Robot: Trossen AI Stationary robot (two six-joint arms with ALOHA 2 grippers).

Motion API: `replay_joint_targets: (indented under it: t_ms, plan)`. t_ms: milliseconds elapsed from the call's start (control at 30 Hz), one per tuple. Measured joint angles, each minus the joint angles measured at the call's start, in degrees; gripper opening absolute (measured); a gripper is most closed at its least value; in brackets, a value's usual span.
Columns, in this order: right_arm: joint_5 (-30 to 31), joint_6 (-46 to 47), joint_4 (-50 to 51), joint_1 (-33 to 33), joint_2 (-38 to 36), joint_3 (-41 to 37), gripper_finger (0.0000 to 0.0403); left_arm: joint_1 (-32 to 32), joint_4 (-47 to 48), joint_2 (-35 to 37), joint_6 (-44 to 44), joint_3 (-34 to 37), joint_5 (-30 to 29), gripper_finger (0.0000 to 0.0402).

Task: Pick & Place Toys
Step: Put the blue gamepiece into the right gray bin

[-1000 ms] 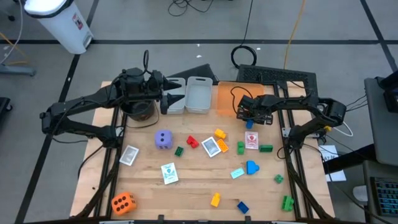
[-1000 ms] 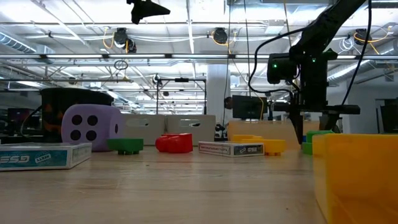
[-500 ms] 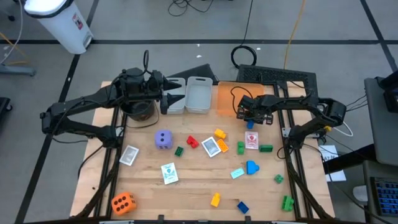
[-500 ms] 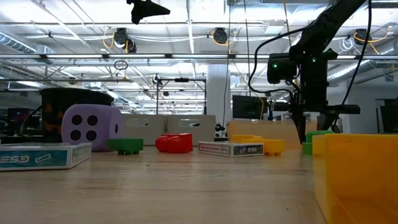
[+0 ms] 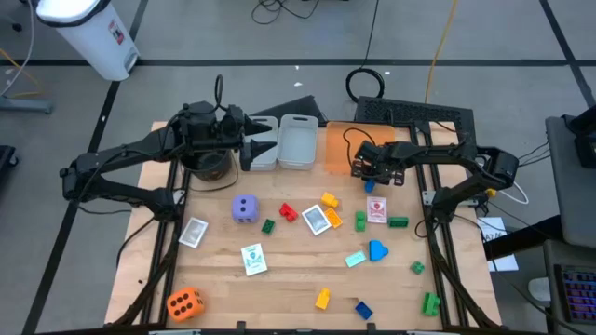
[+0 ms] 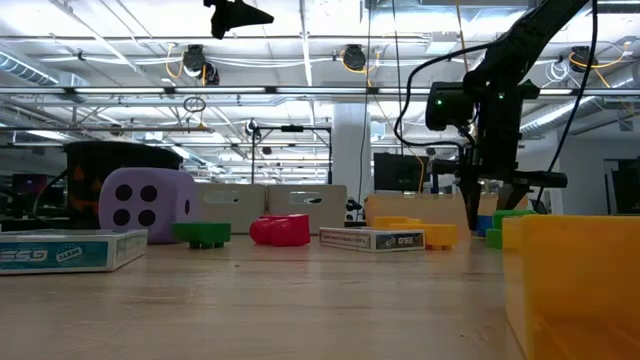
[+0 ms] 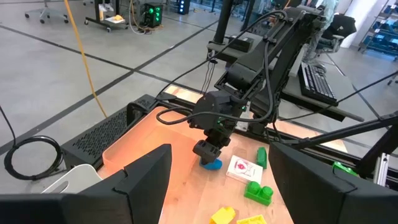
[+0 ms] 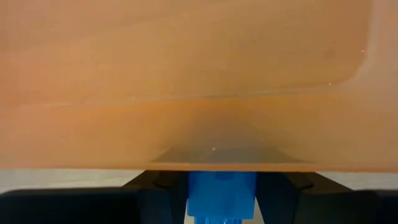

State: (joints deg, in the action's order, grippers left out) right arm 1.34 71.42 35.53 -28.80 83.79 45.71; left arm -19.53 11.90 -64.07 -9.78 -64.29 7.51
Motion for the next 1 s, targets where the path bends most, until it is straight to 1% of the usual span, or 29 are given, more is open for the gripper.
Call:
replay_joint_targets:
  t_ms: [167, 233, 400, 833, 1000]
  plan:
    - [-0.2, -0.09, -0.46, 0.01, 0.0, 0.0, 0.013, 0.0, 0.0, 0.0, -0.04, 0.0, 0.02, 0.0278]
    - [-1.38, -0.11, -1.3, 0.0, 0.0, 0.0, 0.013, 0.0, 0.0, 0.0, -0.04, 0.0, 0.02, 0.0278]
    - [-2.75, -0.11, -6.1, 0.42, -1.77, 0.0, 0.013, 0.0, 0.0, -0.02, -0.19, 0.0, 0.02, 0.0278]
    - [-2.07, -0.27, -19.24, 2.28, -14.83, 0.07, 0.013, 0.01, -0.07, -0.02, -0.84, 0.0, 0.02, 0.0278]
    - [-1.11, -0.98, -23.04, 3.26, -18.27, 0.02, 0.013, 0.0, -0.15, -0.02, -0.83, 0.0, 0.02, 0.0278]
